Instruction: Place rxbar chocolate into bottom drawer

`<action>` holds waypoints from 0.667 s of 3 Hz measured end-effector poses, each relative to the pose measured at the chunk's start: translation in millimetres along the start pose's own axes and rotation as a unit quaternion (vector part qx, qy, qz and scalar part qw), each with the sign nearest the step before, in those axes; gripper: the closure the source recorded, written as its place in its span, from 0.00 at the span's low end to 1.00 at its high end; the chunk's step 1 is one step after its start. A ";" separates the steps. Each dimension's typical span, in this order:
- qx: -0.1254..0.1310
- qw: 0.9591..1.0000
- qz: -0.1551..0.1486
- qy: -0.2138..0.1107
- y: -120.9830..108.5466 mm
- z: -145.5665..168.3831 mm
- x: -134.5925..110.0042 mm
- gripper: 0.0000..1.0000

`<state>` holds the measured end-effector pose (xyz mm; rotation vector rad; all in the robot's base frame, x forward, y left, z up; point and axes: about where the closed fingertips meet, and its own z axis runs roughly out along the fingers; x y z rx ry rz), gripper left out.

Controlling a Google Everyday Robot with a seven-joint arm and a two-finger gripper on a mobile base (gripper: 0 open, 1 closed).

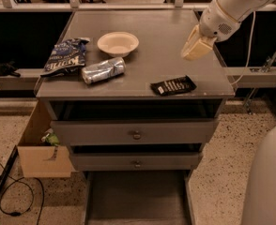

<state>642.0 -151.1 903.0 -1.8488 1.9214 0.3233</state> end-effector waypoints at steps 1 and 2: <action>0.000 1.000 0.000 0.000 0.0 0.0 0.0 0.60; -0.008 1.000 -0.001 0.001 5.4 11.3 4.3 0.29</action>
Offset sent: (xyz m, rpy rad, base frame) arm -0.0135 0.0003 -0.0153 -0.0098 0.0205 0.0186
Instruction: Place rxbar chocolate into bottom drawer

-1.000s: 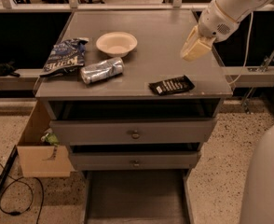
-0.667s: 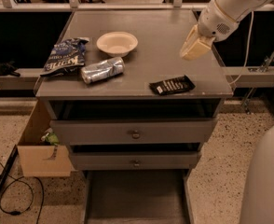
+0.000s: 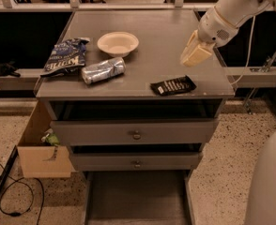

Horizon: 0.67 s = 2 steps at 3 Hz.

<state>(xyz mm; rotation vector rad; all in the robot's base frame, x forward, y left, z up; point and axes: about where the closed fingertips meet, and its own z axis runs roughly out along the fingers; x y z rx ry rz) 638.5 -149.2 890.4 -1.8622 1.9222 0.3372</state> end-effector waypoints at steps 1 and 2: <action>-0.009 1.000 0.001 0.001 5.5 9.7 5.2 0.06; -0.010 1.000 0.001 0.001 5.4 10.3 5.2 0.00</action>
Offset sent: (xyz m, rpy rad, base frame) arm -0.0037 0.0002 -0.0104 -0.0020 0.0154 0.0069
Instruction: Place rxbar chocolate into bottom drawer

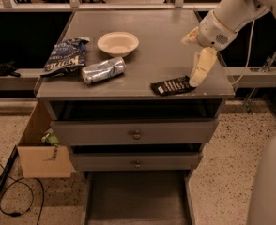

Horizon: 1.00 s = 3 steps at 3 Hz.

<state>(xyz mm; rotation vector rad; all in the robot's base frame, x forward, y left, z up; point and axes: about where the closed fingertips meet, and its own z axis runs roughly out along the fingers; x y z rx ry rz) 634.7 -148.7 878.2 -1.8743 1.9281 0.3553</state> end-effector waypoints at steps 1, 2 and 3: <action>-0.001 1.000 0.004 0.002 0.3 2.6 2.3 0.00; -0.003 1.000 0.015 0.006 1.5 10.3 8.9 0.00; -0.011 1.000 0.028 0.006 1.0 20.4 14.0 0.00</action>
Offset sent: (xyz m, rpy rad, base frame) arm -0.0060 -0.0101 -0.0208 -0.0210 0.0393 -0.0478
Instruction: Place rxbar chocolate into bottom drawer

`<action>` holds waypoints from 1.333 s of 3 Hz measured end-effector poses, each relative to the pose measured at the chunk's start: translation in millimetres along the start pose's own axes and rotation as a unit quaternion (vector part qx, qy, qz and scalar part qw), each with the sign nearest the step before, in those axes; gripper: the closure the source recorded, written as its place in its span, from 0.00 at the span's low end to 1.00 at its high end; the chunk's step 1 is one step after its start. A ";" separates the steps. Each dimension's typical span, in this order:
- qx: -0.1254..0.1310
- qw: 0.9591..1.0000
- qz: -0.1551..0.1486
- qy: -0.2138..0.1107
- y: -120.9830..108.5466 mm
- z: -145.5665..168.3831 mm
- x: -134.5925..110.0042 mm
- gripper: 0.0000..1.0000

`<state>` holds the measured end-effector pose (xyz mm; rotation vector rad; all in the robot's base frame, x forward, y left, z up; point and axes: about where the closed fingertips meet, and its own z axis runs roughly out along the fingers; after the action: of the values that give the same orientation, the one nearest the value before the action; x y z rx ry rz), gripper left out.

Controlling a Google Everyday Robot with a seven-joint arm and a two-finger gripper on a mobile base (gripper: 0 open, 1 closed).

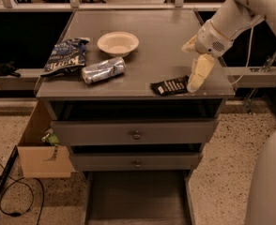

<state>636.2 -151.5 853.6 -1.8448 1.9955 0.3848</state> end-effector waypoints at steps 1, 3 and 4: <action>-0.007 1.000 0.012 -0.002 -4.6 9.0 3.9 0.00; -0.013 1.000 0.019 0.008 -7.9 15.9 9.3 0.00; -0.022 0.999 0.020 0.040 21.0 28.6 26.2 0.00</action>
Offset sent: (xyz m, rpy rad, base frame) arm 0.0057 -0.0046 -0.0133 0.0106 0.0442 -0.0305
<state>616.8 -159.7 814.9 -1.8756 2.0965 0.3747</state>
